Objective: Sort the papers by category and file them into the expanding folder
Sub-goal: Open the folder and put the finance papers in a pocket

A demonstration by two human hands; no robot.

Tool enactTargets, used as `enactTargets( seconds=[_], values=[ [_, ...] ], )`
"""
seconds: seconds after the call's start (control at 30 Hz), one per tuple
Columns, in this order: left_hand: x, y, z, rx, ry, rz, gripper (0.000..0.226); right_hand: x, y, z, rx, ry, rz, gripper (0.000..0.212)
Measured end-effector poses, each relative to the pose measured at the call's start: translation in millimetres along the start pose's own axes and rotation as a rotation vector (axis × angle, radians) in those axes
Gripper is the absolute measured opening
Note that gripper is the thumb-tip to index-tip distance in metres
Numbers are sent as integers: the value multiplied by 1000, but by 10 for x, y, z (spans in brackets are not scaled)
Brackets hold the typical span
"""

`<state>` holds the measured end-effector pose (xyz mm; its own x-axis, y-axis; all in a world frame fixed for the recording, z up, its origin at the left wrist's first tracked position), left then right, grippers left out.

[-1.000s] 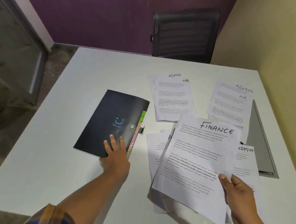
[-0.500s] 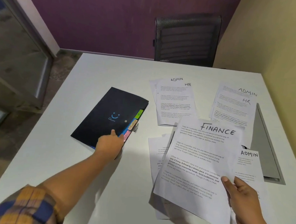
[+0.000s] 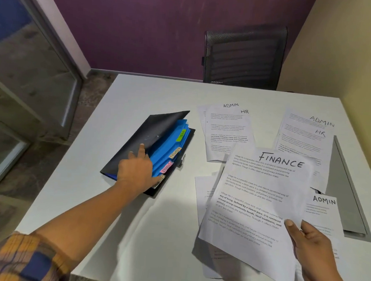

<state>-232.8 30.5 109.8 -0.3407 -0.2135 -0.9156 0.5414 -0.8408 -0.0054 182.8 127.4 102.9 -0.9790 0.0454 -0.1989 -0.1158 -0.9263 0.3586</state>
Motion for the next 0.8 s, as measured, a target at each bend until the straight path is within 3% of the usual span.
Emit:
enactTargets(
  seconds=[0.4, 0.53, 0.8],
  values=[
    [-93, 101, -47, -18, 181, -84, 41, 134, -39, 114, 46, -4, -17, 14],
    [-118, 196, -121, -28, 249, -56, 64, 152, -28, 169, 46, -10, -18, 15],
    [-339, 409, -291, 20, 435, -27, 83, 244, 52, 564, -61, -8, -6, 13]
  ],
)
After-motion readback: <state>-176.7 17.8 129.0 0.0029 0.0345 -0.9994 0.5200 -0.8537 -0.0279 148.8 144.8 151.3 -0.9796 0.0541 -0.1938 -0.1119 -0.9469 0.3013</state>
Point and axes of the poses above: each hand's wrist, its own y-axis away from the middle knuckle, its own x-axis out of the palm, z = x × y, the point moved 2 cm from there along -y, towards the middle knuckle, and after that the axes turned 15 degrees about -z, right-handed, at the moved point
